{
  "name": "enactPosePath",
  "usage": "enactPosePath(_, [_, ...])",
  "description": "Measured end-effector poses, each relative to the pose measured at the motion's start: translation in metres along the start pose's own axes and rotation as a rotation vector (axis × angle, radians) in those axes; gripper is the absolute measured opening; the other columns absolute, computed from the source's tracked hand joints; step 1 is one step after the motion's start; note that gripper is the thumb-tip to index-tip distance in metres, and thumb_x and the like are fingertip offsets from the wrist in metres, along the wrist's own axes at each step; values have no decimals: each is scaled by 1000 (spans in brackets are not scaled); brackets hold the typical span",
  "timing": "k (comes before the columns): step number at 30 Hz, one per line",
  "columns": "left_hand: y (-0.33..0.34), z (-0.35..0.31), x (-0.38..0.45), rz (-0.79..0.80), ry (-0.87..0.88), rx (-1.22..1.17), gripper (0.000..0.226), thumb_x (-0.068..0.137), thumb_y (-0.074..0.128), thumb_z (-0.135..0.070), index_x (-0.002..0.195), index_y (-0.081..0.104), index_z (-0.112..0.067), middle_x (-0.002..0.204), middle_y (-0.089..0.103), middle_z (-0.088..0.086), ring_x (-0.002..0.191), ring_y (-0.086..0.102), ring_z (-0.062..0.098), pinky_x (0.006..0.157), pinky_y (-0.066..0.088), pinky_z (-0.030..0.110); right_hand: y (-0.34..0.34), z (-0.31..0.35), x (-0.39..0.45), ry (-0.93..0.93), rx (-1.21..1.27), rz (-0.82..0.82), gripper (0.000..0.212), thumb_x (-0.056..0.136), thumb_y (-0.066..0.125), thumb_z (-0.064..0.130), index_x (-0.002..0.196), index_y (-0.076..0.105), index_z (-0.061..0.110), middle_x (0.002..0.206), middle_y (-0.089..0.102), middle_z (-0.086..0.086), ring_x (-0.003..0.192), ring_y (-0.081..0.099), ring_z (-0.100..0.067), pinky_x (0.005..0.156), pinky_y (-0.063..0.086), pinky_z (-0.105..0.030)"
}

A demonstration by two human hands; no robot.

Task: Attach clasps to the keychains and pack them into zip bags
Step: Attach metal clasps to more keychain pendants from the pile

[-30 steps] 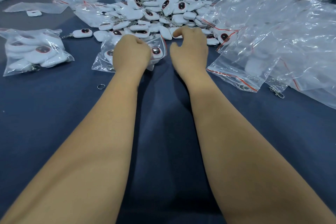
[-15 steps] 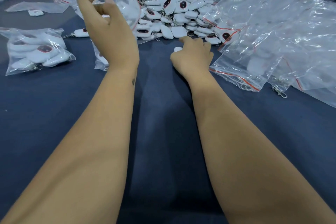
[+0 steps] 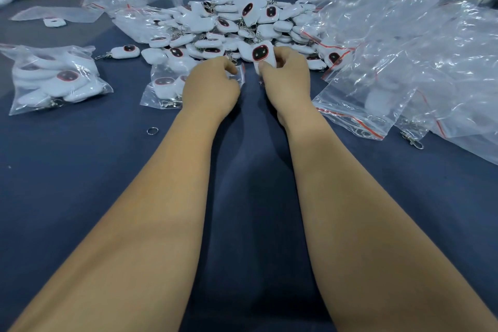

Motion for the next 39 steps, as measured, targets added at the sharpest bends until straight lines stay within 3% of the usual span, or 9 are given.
enactPosePath(2, [-5,5,2,-53,-44,50,38,88,50,-10,122,62,-20,123,62,5,114,55,26,80,38,28,4,0,-1,37,160,44,14,90,60,7,100,64,16,91,69,-3,77,61,-13,70,51,-26])
enactPosePath(6, [-10,11,3,-108,-63,-57,38,86,53,-9,121,65,-19,113,65,5,104,59,24,77,41,28,17,0,-2,142,402,193,31,89,52,-10,117,59,2,95,70,-16,73,65,-21,66,56,-27])
enactPosePath(11, [-6,11,2,-46,-87,-297,36,80,46,-9,94,69,-33,71,61,-10,68,55,16,62,41,27,24,-2,-6,190,363,278,32,88,51,-12,116,57,2,113,66,-26,80,66,-28,73,58,-35])
enactPosePath(14, [-6,11,3,-55,-155,-450,30,74,46,-17,74,68,-38,67,65,-14,64,57,12,64,46,27,23,-2,-5,190,347,266,32,88,53,-11,117,57,2,111,66,-25,79,66,-27,73,59,-35])
enactPosePath(19, [-4,9,2,-52,-187,-511,32,70,48,-23,58,70,-43,58,65,-19,64,56,14,67,48,33,25,-4,-4,175,273,254,31,88,53,-10,113,57,7,108,68,-22,81,66,-24,65,58,-28])
enactPosePath(23, [-1,8,3,-44,-213,-558,11,68,49,-26,62,58,-25,59,48,-3,64,41,19,64,34,37,26,-5,-3,166,238,247,31,86,51,-9,111,56,8,107,68,-19,78,66,-22,66,57,-27])
enactPosePath(31, [3,2,2,44,-123,-517,16,66,54,-36,59,53,-22,47,44,-10,52,39,17,60,34,33,26,-2,-5,183,285,275,32,85,50,-10,111,58,7,98,67,-19,71,63,-20,59,55,-26])
enactPosePath(34, [6,4,2,70,-120,-499,16,68,52,-33,57,55,-21,46,48,-11,48,41,15,56,34,29,26,-1,-5,223,351,307,30,90,47,-4,115,62,3,100,67,-17,76,65,-22,67,59,-34])
enactPosePath(39, [8,5,4,89,-101,-460,15,73,51,-32,64,55,-21,51,47,-10,53,42,15,59,35,31,26,1,-7,199,369,306,19,94,48,0,93,62,12,97,66,-14,68,66,-17,57,56,-27])
Point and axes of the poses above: each hand's wrist, its own x-axis towards the middle knuckle, its own y-axis out of the palm, z = x × y, the point moved 6 cm from there along x, towards the middle knuckle
